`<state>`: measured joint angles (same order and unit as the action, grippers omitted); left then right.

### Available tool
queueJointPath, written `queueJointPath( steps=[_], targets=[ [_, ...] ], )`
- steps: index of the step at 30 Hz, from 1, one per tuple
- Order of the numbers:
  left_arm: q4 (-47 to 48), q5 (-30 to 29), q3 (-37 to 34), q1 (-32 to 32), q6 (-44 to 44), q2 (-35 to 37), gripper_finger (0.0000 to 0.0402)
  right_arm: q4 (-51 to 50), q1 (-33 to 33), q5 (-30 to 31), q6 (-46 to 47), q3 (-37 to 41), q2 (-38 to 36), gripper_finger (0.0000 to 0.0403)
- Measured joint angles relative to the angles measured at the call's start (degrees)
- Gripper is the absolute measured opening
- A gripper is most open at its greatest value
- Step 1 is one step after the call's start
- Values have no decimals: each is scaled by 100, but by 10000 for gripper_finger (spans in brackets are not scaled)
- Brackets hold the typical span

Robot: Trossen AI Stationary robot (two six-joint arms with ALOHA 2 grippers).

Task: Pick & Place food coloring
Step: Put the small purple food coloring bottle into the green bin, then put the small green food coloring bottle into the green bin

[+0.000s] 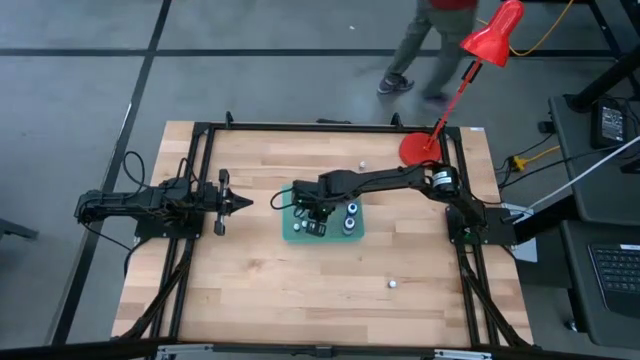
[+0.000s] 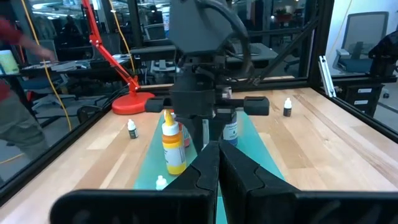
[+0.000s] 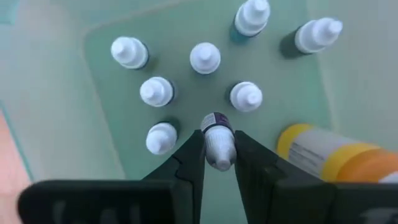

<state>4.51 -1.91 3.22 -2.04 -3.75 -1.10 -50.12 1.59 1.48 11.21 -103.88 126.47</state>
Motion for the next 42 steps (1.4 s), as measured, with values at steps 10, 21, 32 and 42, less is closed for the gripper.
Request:
queueJointPath(
  steps=[10, 21, 32, 42],
  targets=[
    [0, 0, 0, 0, 0, 0, 4, -22, 83, -9, -60, -3, 120, 78],
    [0, 0, 0, 0, 0, 0, 4, -46, 78, -26, 62, -2, 174, 89],
    [2, 0, 0, -2, 0, 0, 4, -19, 76, -307, 57, -6, 171, 132],
    [0, 0, 2, 0, 0, 0, 4, -770, -39, -218, -23, -770, -81, 145]
  ],
)
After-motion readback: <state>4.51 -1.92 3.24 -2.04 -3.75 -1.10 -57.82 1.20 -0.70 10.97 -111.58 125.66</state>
